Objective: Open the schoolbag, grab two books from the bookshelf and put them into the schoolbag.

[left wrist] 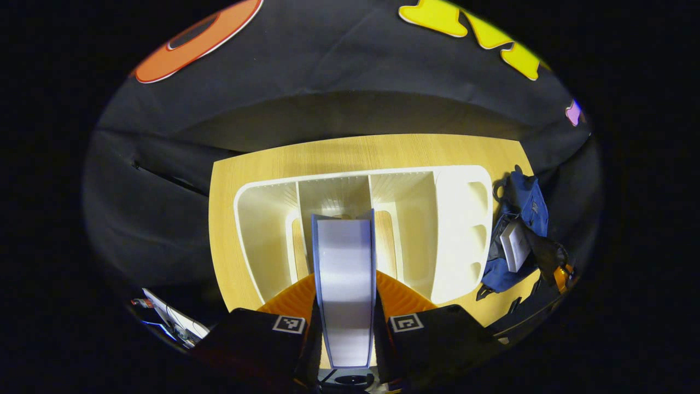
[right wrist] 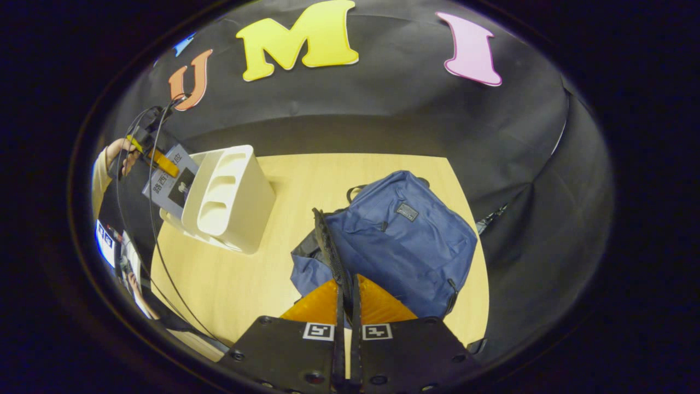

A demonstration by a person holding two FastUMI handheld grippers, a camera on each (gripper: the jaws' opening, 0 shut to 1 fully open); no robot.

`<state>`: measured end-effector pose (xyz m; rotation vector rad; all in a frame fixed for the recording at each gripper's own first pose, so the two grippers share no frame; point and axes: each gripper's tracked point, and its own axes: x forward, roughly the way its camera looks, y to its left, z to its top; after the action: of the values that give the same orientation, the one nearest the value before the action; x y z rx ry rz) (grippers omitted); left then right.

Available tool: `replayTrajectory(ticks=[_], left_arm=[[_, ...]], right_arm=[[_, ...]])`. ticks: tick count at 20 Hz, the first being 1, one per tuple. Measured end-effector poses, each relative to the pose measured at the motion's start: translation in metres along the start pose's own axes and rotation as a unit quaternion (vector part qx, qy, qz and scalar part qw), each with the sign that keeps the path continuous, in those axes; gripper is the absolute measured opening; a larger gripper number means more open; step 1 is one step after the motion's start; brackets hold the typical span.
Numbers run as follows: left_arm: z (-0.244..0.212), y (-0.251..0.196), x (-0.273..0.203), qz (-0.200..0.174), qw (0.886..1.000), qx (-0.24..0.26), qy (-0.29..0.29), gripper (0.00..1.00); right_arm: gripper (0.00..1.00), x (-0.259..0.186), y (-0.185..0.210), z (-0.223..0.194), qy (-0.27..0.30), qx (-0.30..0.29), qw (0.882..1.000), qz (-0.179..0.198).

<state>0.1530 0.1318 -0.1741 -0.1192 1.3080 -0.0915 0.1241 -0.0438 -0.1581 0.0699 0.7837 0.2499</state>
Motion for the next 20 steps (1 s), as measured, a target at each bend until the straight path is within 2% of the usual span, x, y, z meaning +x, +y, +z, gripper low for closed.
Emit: replayTrajectory(ticks=[7,13,15,16,17,18,20], left_arm=[[-0.047,0.004,-0.085,0.004,0.998,-0.023,-0.057,0.42],[-0.116,-0.002,-0.128,-0.003,0.994,-0.089,-0.065,0.42],[-0.141,-0.020,-0.134,-0.027,0.991,-0.115,-0.066,0.42],[-0.149,-0.030,-0.137,-0.044,0.988,-0.129,-0.070,0.45],[-0.156,-0.041,-0.138,-0.061,0.985,-0.143,-0.074,0.42],[-0.164,-0.050,-0.140,-0.074,0.982,-0.155,-0.076,0.45],[-0.181,-0.070,-0.141,-0.096,0.978,-0.168,-0.080,0.42]], right_arm=[[0.04,0.002,-0.003,0.007,-0.006,-0.022,0.999,0.040],[0.04,0.002,-0.005,-0.003,0.009,-0.050,0.996,0.073],[0.04,0.000,-0.003,-0.002,0.008,-0.065,0.995,0.081],[0.04,0.000,-0.005,-0.002,0.009,-0.073,0.994,0.080],[0.04,0.001,-0.008,-0.003,0.012,-0.078,0.994,0.078],[0.04,0.002,-0.011,-0.006,0.020,-0.078,0.994,0.076],[0.04,0.003,-0.010,-0.008,0.026,-0.075,0.993,0.084]])
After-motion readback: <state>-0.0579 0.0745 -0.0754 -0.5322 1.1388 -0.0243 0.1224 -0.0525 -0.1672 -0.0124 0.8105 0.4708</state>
